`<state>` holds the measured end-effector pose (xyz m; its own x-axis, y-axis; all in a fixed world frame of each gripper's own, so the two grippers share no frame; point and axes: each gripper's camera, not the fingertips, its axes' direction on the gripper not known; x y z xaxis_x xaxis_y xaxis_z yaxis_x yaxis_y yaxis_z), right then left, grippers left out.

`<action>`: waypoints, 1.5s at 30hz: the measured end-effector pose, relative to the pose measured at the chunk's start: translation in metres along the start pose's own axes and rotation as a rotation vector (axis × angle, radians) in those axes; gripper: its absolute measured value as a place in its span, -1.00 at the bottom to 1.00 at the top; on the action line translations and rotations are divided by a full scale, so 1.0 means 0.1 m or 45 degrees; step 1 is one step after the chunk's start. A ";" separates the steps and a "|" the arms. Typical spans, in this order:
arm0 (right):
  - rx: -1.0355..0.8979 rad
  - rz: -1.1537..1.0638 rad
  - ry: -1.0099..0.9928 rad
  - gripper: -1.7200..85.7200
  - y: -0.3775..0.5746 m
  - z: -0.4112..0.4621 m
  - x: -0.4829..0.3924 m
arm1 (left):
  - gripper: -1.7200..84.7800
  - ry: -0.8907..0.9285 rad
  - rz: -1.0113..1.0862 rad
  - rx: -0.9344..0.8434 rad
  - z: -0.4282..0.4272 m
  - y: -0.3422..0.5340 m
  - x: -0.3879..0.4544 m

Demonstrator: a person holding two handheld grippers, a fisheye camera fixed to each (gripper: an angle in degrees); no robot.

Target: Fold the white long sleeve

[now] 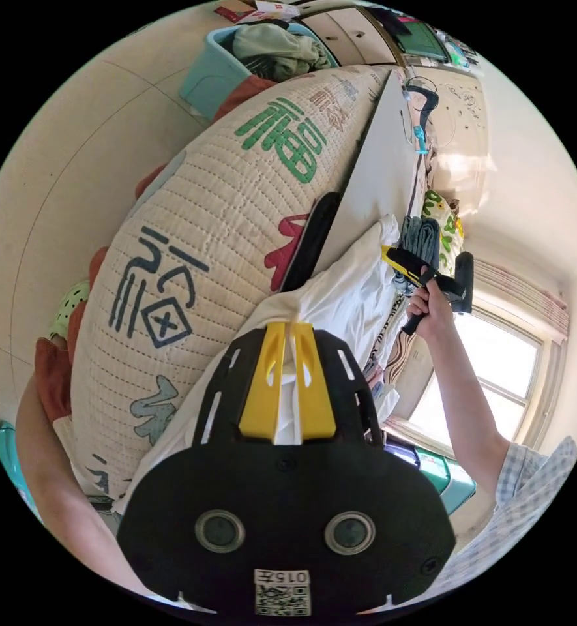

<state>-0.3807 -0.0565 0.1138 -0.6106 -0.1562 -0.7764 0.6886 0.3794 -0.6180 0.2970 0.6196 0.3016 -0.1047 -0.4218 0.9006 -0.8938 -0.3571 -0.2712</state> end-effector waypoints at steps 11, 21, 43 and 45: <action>-0.120 -0.139 0.021 -0.87 -0.58 -0.39 -0.22 | -0.84 0.119 -0.089 0.011 0.09 -0.22 -0.30; 0.144 -0.109 -0.063 -0.86 -0.45 -1.58 0.04 | -0.81 -0.009 0.033 -0.006 0.25 -0.31 -0.34; -0.065 0.128 -0.329 -0.94 1.40 -2.98 1.21 | -0.90 -0.161 0.155 -0.425 1.92 0.38 -0.65; -0.019 0.129 -0.237 -0.95 1.33 -3.27 1.24 | -0.94 -0.194 0.169 -0.410 1.91 0.39 -0.67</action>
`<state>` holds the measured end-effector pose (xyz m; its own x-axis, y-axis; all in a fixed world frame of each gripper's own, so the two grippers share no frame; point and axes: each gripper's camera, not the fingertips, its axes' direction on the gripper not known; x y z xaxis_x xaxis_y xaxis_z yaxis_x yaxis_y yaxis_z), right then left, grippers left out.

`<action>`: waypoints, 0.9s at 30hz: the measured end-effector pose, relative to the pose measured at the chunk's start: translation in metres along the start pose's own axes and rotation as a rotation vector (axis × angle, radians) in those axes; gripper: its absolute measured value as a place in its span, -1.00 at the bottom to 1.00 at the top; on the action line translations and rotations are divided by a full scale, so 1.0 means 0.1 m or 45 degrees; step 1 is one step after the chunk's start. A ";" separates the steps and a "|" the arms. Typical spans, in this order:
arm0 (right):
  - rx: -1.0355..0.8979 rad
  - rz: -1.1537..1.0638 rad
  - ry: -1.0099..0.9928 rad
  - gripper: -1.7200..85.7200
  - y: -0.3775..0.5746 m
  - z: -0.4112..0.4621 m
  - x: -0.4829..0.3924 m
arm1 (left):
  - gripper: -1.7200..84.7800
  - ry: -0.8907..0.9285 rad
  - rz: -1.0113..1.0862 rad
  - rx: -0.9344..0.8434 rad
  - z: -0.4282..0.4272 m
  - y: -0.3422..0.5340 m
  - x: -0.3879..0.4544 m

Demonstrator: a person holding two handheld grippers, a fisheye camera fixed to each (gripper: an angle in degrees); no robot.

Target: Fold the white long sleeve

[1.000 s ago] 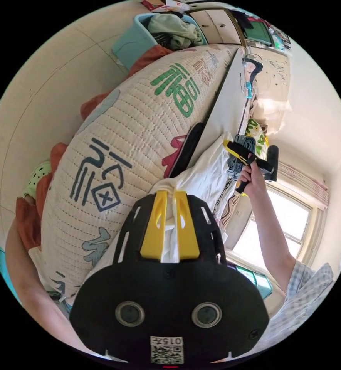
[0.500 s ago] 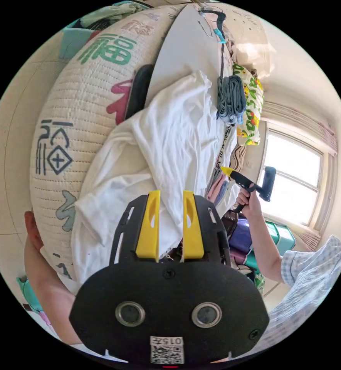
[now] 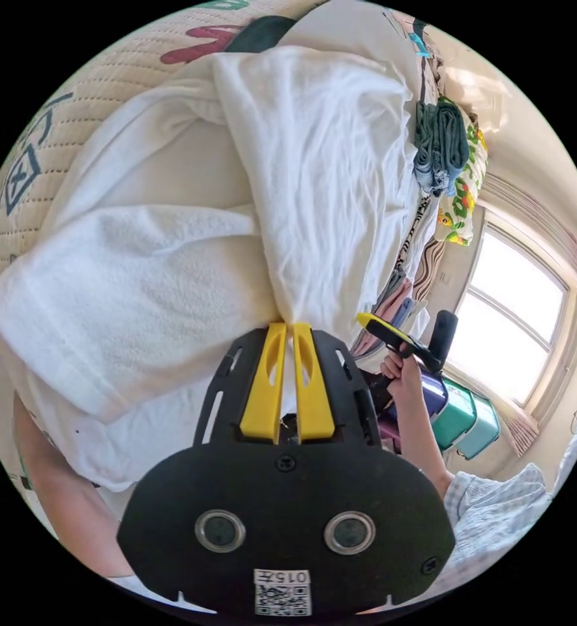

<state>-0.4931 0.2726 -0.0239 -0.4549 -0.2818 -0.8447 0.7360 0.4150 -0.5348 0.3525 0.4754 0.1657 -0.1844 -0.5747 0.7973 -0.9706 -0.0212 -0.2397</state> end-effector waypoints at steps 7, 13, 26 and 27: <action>0.078 0.023 0.032 -0.94 -0.29 -0.81 -0.10 | -0.90 -0.311 0.159 0.062 0.19 0.08 0.07; 0.167 0.165 -0.125 -0.82 0.21 -1.73 0.23 | -0.72 -0.130 0.191 -0.041 0.60 0.37 -0.12; 0.253 0.728 -0.388 -0.77 1.43 -2.52 0.35 | -0.71 -0.379 1.350 -0.391 2.20 0.93 0.95; 0.280 0.746 -0.434 -0.78 1.46 -2.56 0.31 | -0.70 -0.417 1.502 -0.423 2.31 1.05 1.07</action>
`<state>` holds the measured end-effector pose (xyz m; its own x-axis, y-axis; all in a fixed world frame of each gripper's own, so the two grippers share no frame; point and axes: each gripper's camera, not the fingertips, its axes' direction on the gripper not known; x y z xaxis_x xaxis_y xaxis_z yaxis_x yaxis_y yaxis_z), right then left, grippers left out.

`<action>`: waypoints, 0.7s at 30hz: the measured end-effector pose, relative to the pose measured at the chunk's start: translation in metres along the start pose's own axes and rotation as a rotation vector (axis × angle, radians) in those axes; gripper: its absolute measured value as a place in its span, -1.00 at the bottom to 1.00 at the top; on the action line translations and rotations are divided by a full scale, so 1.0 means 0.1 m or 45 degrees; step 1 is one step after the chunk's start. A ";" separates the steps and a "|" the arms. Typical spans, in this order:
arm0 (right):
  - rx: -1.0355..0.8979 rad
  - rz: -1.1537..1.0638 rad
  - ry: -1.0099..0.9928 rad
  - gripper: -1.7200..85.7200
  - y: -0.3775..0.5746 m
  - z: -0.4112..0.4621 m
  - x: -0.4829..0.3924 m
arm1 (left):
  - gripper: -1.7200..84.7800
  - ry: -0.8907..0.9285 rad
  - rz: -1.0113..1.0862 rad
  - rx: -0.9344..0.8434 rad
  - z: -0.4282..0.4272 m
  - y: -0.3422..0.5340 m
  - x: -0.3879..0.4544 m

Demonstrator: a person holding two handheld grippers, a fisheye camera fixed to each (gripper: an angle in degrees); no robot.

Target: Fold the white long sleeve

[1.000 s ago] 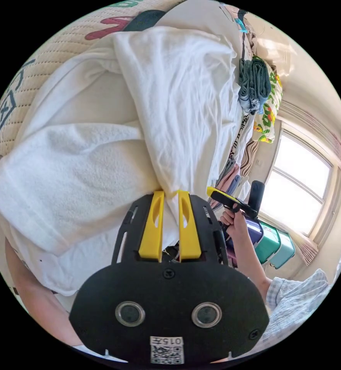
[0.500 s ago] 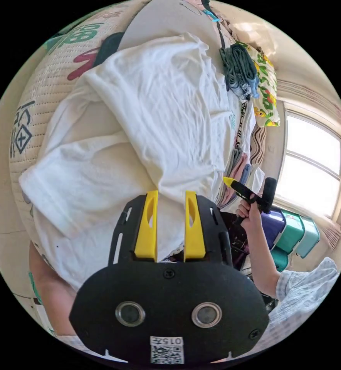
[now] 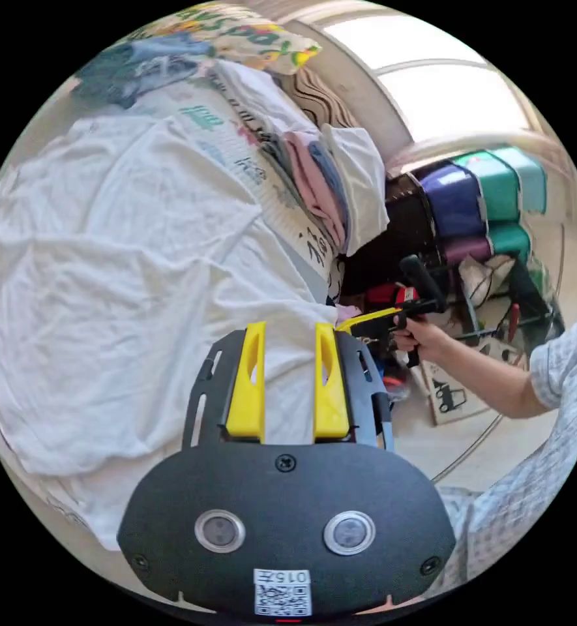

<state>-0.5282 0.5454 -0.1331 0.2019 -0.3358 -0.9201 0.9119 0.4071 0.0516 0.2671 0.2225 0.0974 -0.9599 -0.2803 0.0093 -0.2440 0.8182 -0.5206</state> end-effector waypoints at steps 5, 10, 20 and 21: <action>0.167 0.025 -0.130 -0.87 0.24 -0.35 -0.20 | -0.66 -0.664 1.244 -0.331 1.01 -0.37 1.30; 0.360 0.125 -0.243 -0.82 0.48 -0.76 -0.27 | -0.71 -0.642 1.635 -0.306 1.55 -0.23 1.63; 0.464 0.061 -0.281 -0.93 0.60 -1.11 -0.85 | -0.72 0.039 0.896 -0.671 2.63 -1.04 1.20; 0.468 0.077 -0.271 -0.94 0.68 -1.13 -0.89 | -0.72 0.066 0.875 -0.701 2.69 -1.07 1.17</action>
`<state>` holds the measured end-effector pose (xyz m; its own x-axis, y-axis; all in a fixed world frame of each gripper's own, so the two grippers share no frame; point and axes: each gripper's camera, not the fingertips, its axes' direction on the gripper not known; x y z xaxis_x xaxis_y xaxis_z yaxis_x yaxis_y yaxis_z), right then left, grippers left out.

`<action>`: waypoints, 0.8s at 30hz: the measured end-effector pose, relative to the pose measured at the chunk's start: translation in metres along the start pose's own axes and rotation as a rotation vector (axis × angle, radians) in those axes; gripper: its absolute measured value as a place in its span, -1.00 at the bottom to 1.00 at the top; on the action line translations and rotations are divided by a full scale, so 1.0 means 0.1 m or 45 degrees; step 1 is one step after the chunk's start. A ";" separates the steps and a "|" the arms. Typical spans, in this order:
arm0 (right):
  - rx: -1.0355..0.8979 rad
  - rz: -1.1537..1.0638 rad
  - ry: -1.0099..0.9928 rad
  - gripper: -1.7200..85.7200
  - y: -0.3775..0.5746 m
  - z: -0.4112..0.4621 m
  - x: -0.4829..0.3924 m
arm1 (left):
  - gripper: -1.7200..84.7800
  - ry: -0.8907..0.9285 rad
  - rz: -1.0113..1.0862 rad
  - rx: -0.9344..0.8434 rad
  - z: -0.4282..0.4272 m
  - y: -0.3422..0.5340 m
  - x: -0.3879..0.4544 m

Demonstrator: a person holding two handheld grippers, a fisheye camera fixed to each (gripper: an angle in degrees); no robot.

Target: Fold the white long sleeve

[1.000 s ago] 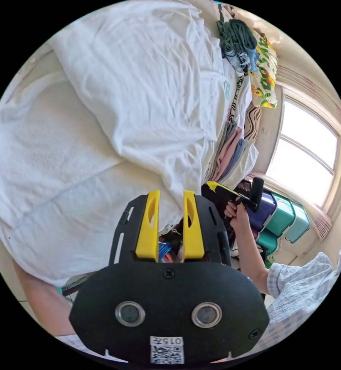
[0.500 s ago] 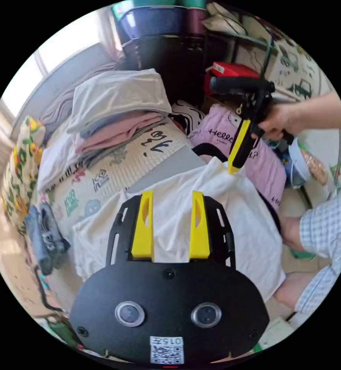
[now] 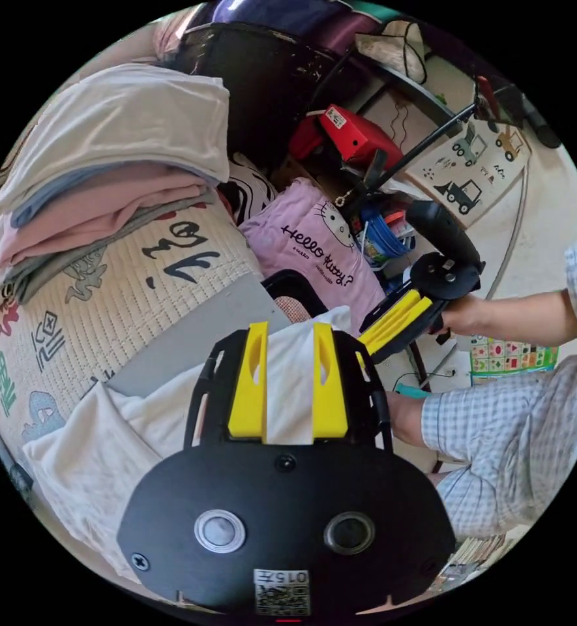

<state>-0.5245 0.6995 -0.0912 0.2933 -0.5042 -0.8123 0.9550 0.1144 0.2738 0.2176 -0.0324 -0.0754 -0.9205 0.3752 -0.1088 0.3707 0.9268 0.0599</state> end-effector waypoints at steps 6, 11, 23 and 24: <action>-0.007 0.122 -0.077 -0.93 0.30 -0.20 -0.09 | -0.73 0.183 -0.177 0.008 0.19 0.13 -0.30; -0.063 0.206 0.025 -0.81 0.34 -0.31 -0.10 | -0.73 0.085 -0.374 0.029 0.06 0.68 -0.58; 0.079 0.184 -0.140 -0.92 -0.33 -0.65 -0.10 | -0.95 0.081 -0.283 -0.281 0.03 1.25 -1.12; 0.145 0.180 -0.147 -0.93 -0.37 -0.79 -0.11 | -0.95 0.087 -0.273 -0.265 0.01 1.25 -1.13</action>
<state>-0.5593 0.7678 -0.1332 0.4108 -0.5855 -0.6989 0.8914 0.0970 0.4427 0.3686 0.0412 -0.0561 -0.9838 0.1632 -0.0742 0.1406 0.9592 0.2454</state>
